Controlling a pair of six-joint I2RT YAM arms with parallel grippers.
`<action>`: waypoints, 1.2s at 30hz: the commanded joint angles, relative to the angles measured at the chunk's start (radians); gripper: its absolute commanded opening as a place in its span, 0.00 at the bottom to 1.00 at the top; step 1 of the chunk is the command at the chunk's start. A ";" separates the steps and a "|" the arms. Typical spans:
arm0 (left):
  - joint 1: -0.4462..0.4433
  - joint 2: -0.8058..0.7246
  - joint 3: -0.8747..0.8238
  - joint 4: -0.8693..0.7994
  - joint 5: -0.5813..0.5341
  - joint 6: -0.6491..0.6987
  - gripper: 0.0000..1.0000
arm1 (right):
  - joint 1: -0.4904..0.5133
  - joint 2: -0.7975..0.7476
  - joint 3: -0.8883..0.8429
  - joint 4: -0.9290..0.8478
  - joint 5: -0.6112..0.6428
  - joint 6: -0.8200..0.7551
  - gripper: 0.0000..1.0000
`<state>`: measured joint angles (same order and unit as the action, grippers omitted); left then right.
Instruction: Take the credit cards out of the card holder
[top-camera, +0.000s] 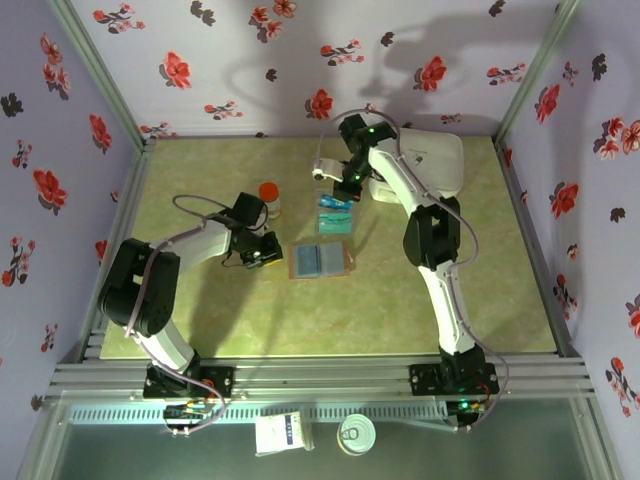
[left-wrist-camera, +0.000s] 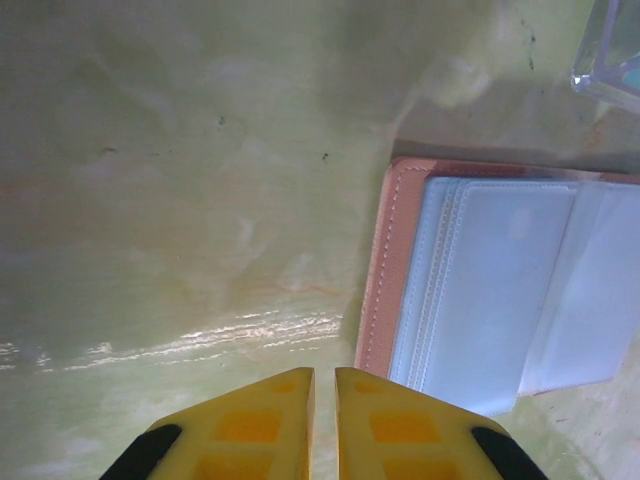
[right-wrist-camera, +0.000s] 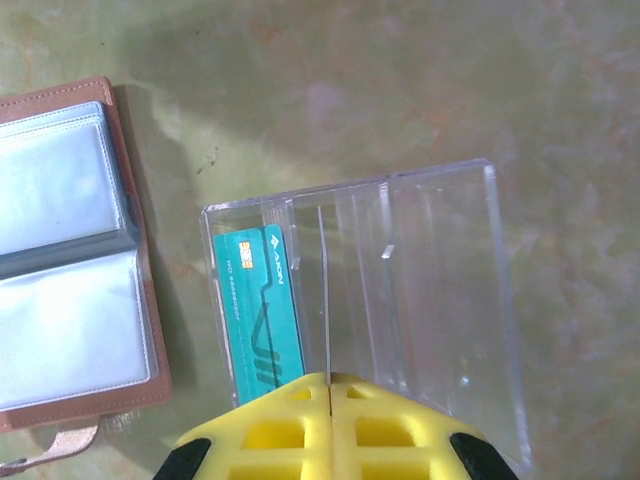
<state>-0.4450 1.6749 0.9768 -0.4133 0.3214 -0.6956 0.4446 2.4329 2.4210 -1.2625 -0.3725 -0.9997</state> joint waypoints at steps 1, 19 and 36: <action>0.017 -0.009 -0.015 -0.023 0.002 0.029 0.13 | -0.006 0.039 0.039 -0.070 -0.035 -0.031 0.00; 0.026 0.037 0.003 -0.016 0.023 0.038 0.13 | -0.007 0.061 0.041 -0.079 0.019 -0.020 0.21; 0.025 0.034 -0.006 -0.004 0.029 0.037 0.13 | -0.008 -0.044 -0.100 0.162 0.117 0.098 0.04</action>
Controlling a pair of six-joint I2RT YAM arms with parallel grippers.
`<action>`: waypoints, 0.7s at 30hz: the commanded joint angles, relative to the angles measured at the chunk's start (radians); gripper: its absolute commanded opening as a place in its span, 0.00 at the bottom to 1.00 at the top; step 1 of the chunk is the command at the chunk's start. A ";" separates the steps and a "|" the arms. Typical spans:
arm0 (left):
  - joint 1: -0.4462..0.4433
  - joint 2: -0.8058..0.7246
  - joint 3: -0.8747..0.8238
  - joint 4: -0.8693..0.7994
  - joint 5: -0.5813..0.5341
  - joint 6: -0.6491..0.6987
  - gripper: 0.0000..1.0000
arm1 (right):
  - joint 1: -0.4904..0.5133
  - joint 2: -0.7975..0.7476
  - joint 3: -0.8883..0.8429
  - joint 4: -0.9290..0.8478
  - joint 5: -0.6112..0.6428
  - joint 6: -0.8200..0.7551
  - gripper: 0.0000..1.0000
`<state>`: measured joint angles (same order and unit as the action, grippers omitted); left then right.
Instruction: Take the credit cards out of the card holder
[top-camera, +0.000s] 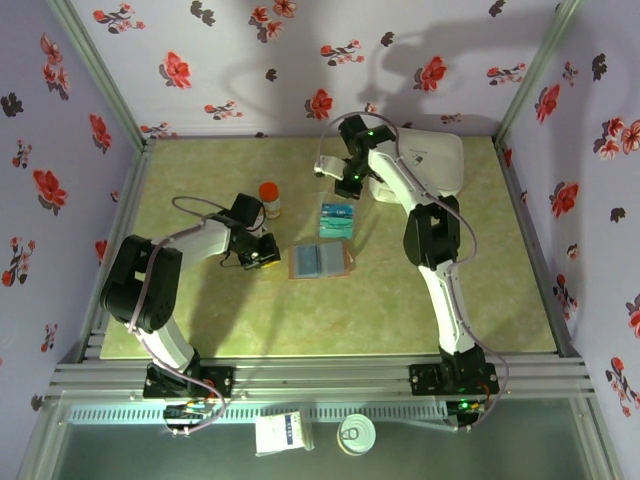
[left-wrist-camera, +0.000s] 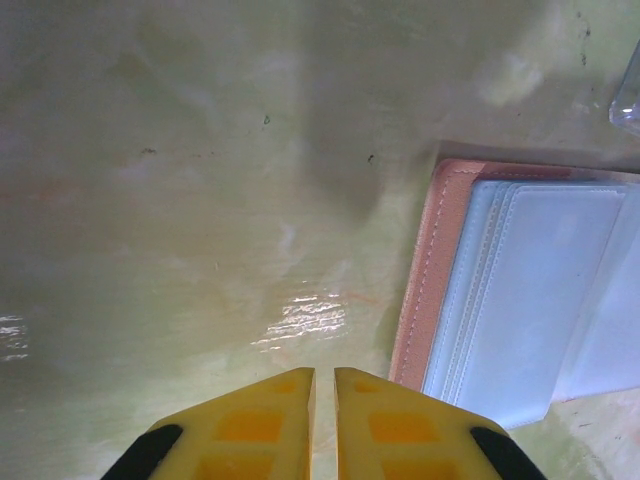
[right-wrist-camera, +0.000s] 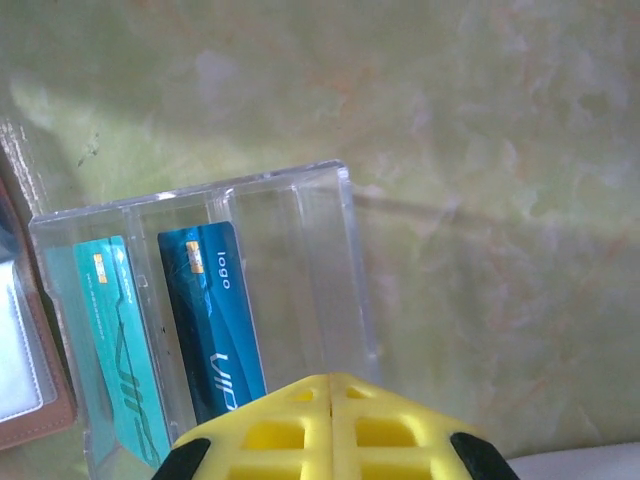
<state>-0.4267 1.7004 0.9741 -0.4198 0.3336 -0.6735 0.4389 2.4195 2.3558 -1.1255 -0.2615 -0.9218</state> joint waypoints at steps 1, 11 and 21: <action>0.008 0.007 -0.004 0.002 0.017 0.015 0.13 | -0.002 -0.031 -0.055 0.037 0.008 0.023 0.03; 0.008 0.010 -0.003 0.005 0.029 0.011 0.13 | 0.013 -0.028 -0.140 0.041 0.016 0.006 0.00; 0.008 -0.003 0.001 0.012 0.039 0.010 0.13 | 0.020 -0.140 -0.164 0.177 0.089 0.139 0.11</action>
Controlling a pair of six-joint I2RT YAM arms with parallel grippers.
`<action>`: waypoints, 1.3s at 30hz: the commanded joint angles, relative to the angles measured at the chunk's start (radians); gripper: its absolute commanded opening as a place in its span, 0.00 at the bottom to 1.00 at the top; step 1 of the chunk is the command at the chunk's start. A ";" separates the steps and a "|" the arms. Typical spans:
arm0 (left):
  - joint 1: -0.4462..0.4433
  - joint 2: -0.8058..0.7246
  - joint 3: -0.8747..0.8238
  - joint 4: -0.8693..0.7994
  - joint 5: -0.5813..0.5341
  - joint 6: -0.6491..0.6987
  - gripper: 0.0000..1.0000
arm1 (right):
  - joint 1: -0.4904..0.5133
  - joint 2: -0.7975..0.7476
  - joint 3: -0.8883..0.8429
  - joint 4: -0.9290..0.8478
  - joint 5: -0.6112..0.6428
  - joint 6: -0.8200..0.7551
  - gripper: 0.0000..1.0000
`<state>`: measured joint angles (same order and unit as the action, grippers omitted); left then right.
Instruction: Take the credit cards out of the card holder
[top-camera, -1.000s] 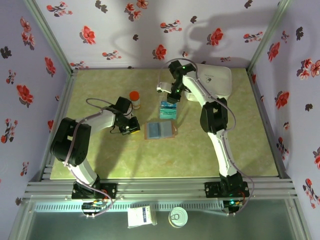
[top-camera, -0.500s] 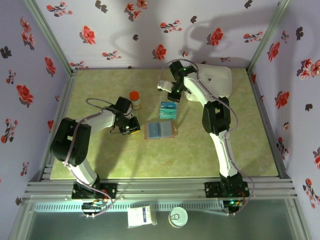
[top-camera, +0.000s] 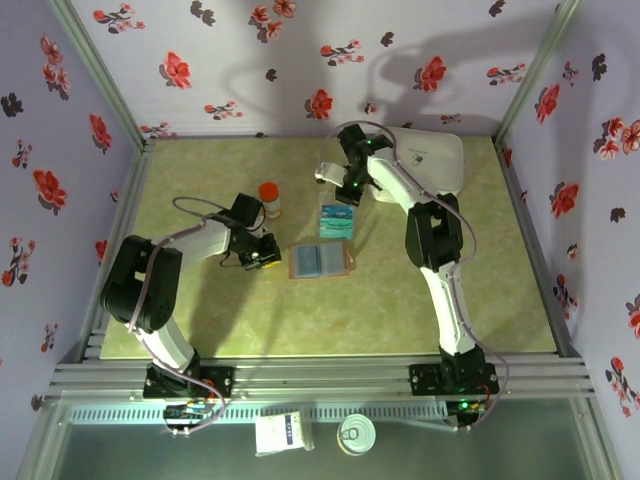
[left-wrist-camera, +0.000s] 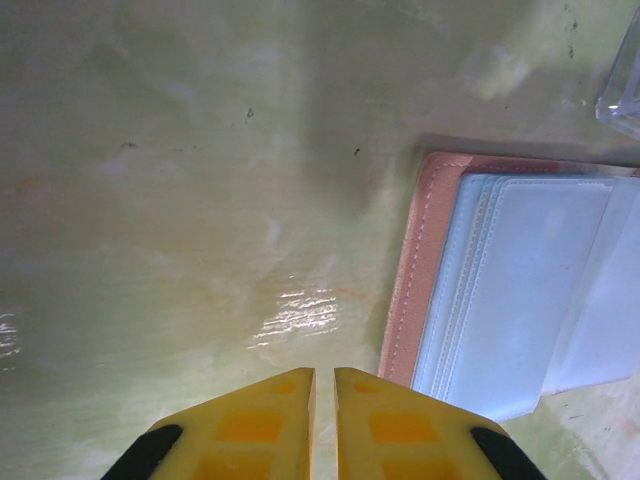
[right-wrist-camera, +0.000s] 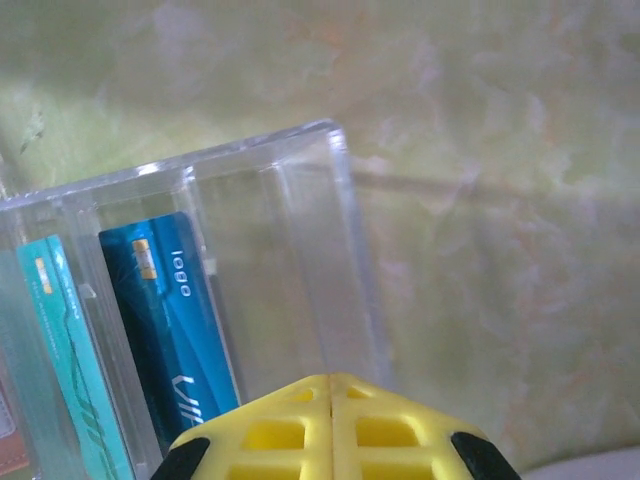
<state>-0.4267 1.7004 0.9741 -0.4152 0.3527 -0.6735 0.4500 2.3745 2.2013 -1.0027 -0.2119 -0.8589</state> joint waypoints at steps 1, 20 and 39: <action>0.008 -0.005 0.002 0.008 0.020 0.010 0.13 | 0.010 -0.110 -0.019 0.065 0.044 0.101 0.13; -0.023 0.018 -0.018 0.114 0.066 -0.034 0.13 | 0.214 -0.509 -0.765 0.440 0.307 1.397 0.28; -0.060 0.022 -0.052 0.125 0.046 -0.060 0.14 | 0.204 -0.350 -0.794 0.632 0.373 1.476 0.42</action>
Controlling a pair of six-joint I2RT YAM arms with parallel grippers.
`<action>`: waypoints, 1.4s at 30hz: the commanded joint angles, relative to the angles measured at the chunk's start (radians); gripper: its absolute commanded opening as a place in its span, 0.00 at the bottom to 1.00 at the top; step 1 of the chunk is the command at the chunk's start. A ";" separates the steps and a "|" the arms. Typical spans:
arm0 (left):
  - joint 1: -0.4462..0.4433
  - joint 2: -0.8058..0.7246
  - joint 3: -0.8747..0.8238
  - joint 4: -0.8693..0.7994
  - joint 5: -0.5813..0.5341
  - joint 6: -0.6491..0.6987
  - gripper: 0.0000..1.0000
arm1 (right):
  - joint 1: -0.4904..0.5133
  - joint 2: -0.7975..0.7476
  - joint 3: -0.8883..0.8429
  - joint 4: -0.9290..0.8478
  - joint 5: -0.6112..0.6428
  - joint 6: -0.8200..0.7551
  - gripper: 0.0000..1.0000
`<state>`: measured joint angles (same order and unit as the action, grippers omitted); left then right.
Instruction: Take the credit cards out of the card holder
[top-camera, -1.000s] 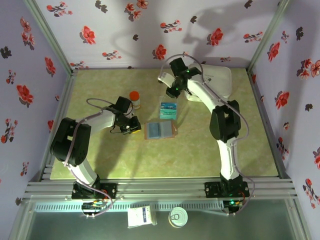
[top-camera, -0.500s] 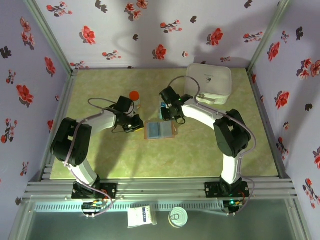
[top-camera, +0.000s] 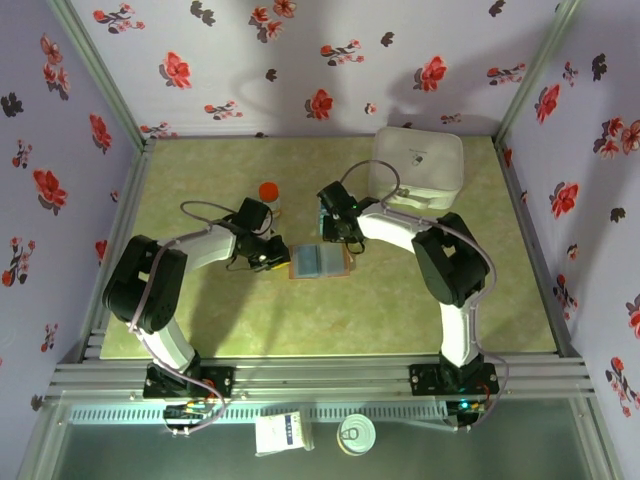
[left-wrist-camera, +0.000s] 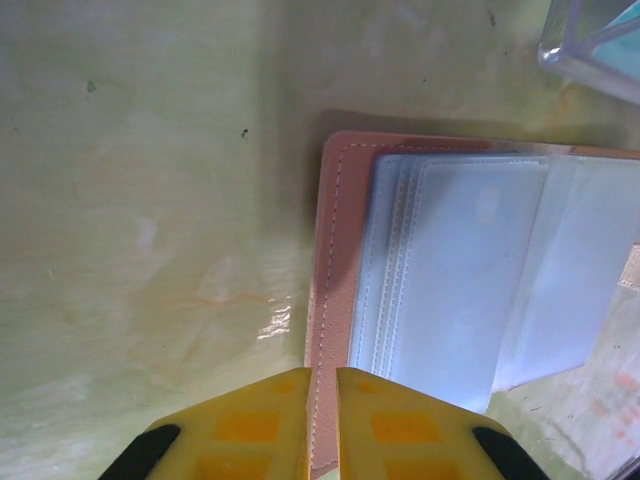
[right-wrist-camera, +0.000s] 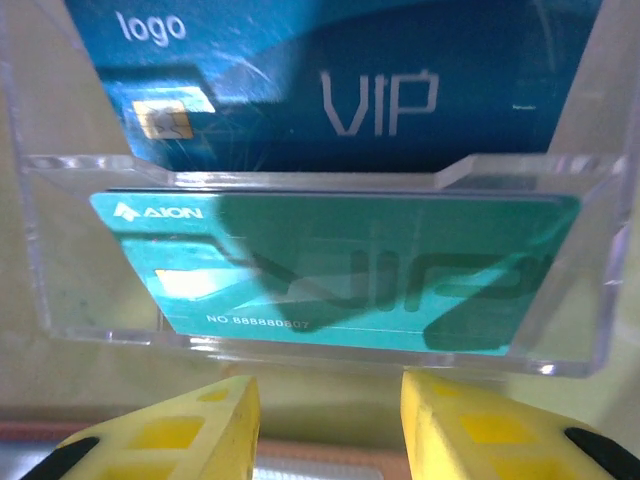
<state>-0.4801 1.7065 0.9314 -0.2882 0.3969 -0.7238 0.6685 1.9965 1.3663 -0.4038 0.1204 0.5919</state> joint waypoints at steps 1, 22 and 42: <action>-0.006 0.015 -0.009 -0.004 0.001 -0.009 0.13 | -0.017 0.033 0.051 0.037 0.043 0.020 0.42; -0.018 0.058 0.033 -0.020 -0.006 0.004 0.06 | 0.013 -0.184 -0.129 0.080 -0.433 0.135 0.30; -0.037 0.085 0.089 -0.063 -0.001 0.023 0.04 | 0.043 -0.077 -0.102 0.079 -0.548 0.140 0.24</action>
<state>-0.5110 1.7641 1.0096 -0.3294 0.3866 -0.7227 0.7055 1.8919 1.2308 -0.3111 -0.4053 0.7300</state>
